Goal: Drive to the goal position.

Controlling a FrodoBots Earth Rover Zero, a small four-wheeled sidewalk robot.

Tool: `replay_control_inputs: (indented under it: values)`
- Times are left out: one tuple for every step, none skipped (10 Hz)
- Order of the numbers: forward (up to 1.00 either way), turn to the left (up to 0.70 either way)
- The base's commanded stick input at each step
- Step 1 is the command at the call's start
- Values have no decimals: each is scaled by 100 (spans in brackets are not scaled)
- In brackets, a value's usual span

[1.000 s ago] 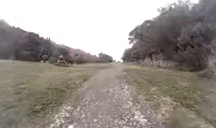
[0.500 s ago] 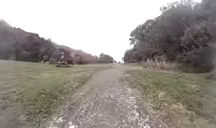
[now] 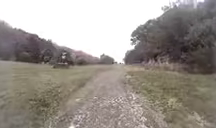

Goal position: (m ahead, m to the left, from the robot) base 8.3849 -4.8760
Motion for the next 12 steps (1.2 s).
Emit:
replay_control_inputs:
  values:
    - [60, 0]
    - [60, 0]
    - [60, 0]
    - [60, 0]
    - [60, 0]
    - [60, 0]
    - [60, 0]
    - [60, 0]
    - [60, 0]
    - [60, 0]
    - [60, 0]
    - [60, 0]
